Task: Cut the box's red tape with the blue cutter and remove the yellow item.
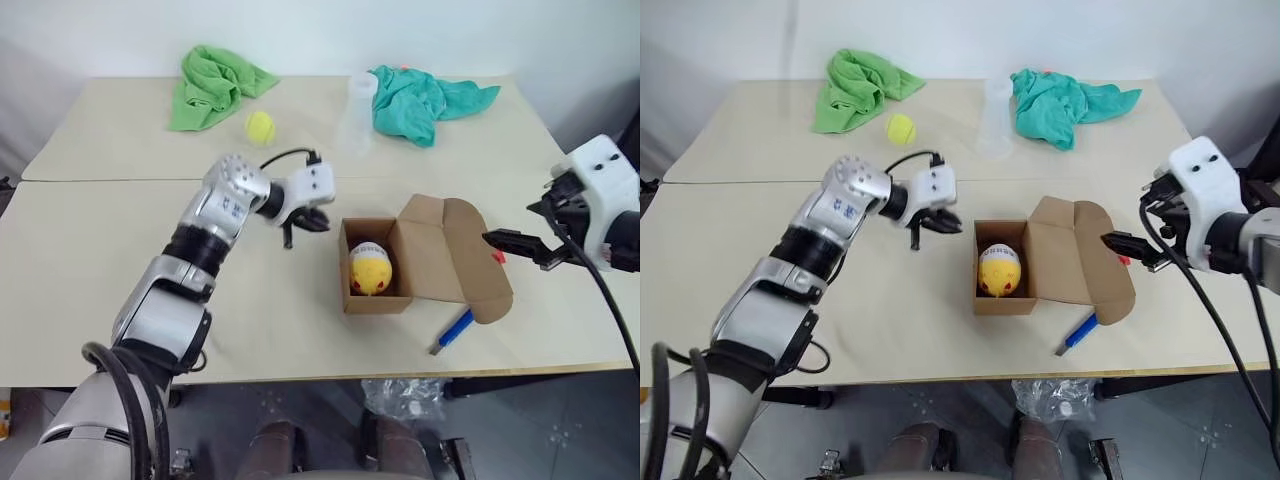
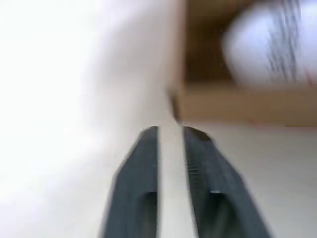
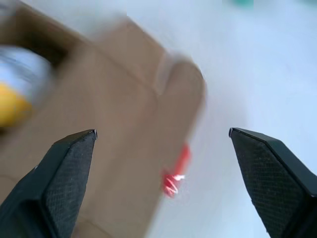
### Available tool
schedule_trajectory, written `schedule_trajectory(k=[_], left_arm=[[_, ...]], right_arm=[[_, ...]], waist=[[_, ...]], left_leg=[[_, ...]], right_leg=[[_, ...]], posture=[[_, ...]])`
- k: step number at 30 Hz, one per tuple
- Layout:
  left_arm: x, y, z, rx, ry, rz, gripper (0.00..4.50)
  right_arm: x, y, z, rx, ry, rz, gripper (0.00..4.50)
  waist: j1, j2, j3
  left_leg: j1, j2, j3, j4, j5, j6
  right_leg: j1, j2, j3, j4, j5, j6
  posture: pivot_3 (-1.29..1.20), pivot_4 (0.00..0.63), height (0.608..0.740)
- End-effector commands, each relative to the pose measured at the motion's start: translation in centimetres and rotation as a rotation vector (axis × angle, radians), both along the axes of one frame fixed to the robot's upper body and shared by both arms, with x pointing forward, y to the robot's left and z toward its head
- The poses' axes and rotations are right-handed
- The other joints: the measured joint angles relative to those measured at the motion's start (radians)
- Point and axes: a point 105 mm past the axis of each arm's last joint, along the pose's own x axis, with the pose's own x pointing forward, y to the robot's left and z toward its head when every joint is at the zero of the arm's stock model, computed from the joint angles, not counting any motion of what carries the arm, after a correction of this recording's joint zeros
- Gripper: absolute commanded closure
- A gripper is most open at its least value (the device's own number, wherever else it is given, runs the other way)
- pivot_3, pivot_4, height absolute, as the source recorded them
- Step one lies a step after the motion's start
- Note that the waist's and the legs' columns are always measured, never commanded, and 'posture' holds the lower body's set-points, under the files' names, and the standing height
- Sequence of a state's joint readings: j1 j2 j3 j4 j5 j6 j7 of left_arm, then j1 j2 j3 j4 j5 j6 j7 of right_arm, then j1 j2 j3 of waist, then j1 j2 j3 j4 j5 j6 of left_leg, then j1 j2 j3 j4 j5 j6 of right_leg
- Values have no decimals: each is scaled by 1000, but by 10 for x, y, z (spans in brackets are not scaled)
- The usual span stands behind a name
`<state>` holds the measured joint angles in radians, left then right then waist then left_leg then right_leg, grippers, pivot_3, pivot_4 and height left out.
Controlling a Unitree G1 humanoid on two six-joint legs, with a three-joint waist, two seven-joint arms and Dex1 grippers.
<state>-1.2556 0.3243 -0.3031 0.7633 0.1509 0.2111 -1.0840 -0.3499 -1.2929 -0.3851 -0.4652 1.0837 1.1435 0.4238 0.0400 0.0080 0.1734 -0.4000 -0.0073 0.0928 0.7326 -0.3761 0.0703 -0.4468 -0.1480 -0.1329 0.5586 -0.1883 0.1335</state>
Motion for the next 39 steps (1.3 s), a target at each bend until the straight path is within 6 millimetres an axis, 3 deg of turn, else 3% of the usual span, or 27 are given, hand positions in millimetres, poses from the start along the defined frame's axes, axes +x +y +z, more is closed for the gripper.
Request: schedule_trajectory(k=[1, 5, 8, 9, 14, 25, 29, 33, 39], left_arm=[[-7, -17, 23, -66, -35, -67, 2420], [-40, -50, 32, -34, 16, -272, 1123], [-55, -51, 27, 15, 50, -346, 140], [-61, -52, 25, 43, 60, -381, 27], [-73, -51, 6, 205, 18, -486, 27], [-66, -70, -38, 376, -109, -575, 27], [-62, -74, -44, 393, -129, -571, 27], [-53, -73, -42, 406, -172, -540, 1184], [-54, -80, -24, 329, -160, -530, 2893]], right_arm=[[-16, 7, 16, -21, -102, 109, 0], [-31, 0, 17, -52, -189, 118, 0], [-36, -2, 10, -55, -194, 97, 0], [-38, -3, 6, -54, -192, 81, 0], [-48, -2, -1, -38, -214, 56, 0], [-60, 2, -11, -25, -236, 14, 0], [-63, 3, -11, -23, -249, 0, 0], [-65, 3, -11, -24, -252, -11, 0], [-65, 0, -11, -31, -244, -18, 0]], waist=[[4, 0, 0], [13, -2, 1], [12, -2, 1], [11, -2, 1], [9, -1, 1], [15, -2, 1], [13, -2, 1], [13, -2, 1], [15, -2, 1]], left_leg=[[0, 0, 0, 0, 0, 0], [0, 0, 3, 1, 0, 0], [0, 0, 3, 2, 0, 0], [0, 0, 1, 2, 0, 0], [3, 1, 2, 1, 0, -1], [5, 1, 2, 2, -1, 0], [5, 1, 2, 1, -1, 0], [5, 1, 2, 2, -1, 1], [5, 1, 2, 2, -2, 3]], right_leg=[[0, 0, 0, 0, 0, 0], [0, 1, -1, 0, 0, 1], [0, 1, 1, 0, 0, 1], [0, 1, 1, 0, 0, 1], [1, 1, 2, 0, 0, 0], [2, 0, 3, 1, 1, -1], [2, 0, 4, 1, 1, -1], [2, 0, 4, 1, 1, -1], [2, 0, 4, 1, 1, -1]], posture=[[0, 150, 740], [0, 150, 740], [0, 150, 740], [0, 150, 740], [0, 150, 740], [0, 150, 740], [0, 150, 740], [0, 150, 740], [0, 150, 740]])
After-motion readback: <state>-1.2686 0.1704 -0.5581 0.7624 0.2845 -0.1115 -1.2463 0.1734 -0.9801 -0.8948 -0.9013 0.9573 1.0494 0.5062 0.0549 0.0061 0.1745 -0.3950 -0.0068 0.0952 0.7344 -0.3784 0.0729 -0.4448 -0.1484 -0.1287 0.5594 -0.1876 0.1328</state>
